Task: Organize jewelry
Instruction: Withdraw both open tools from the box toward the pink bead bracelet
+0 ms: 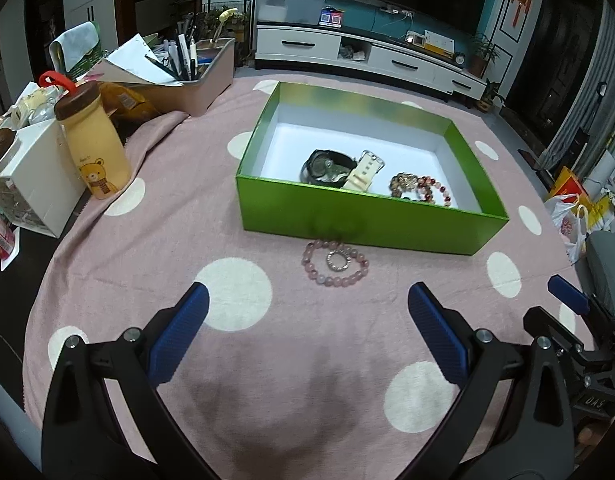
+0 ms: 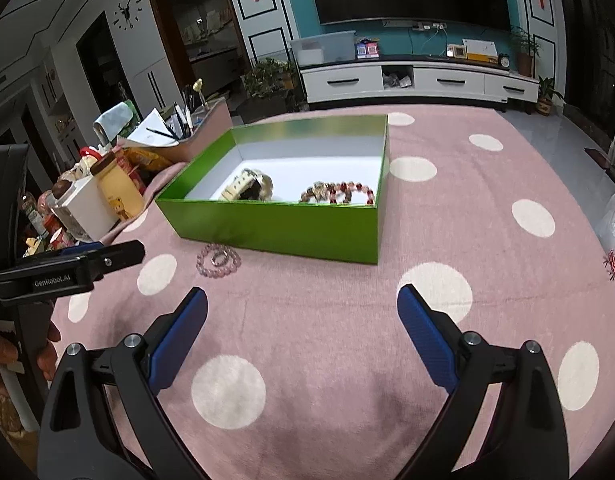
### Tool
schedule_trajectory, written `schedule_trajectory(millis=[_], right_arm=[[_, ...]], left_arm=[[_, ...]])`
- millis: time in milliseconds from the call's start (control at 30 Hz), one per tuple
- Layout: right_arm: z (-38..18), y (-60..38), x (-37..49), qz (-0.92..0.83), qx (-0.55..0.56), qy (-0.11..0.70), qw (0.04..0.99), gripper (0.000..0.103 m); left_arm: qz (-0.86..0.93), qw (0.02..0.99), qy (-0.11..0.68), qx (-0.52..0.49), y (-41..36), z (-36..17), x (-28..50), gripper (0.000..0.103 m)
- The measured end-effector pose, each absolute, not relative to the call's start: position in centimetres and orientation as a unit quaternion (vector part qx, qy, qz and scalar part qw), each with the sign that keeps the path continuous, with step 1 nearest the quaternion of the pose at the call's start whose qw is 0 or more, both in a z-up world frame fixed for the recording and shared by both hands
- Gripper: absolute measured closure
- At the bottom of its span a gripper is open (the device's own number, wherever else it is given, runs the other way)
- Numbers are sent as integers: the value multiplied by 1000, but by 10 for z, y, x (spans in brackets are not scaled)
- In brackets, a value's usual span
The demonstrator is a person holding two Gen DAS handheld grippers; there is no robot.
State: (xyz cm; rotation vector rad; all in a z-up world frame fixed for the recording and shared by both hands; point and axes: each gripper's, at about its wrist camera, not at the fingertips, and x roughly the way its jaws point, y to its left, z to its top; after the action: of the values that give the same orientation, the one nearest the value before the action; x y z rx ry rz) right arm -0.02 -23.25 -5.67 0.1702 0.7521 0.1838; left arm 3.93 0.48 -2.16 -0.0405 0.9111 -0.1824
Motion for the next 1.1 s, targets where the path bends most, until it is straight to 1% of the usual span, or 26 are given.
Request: schedule_trajectory(millis=[267,533,600,667,700,733,800,833,900,933,1100], right_arm=[[-82,-240,6,93,95,392,910,7],[-81,-223,14,138,79,381,911,7],[-79,-212,19,154,66,378,910,12],[-79,-201,26,172,57,381,907,24],[-80,-194,31,180,52,383,905,27],[-81,-188,35,185,46,385,903,32],[-83,-172,47,202,37,387,899,39],[-84,-166,51,209,34,388,897,46],[-90,-149,65,222,22,395,891,53],[-92,-144,70,225,20,398,889,58],[-106,-125,96,230,22,415,880,67]], left_arm=[[-89,889,450,-11,10,-45,43,2],[-93,887,453,-12,10,-60,52,2],[-92,887,452,-16,14,-62,54,3],[-88,888,450,-19,21,-63,55,4],[-86,889,450,-23,25,-64,56,6],[-84,889,450,-25,29,-64,57,8],[-77,890,448,-33,39,-65,59,9],[-76,891,446,-37,43,-65,60,9],[-74,892,443,-43,51,-65,61,9],[-73,893,442,-45,53,-65,61,9],[-77,894,437,-59,65,-67,60,9]])
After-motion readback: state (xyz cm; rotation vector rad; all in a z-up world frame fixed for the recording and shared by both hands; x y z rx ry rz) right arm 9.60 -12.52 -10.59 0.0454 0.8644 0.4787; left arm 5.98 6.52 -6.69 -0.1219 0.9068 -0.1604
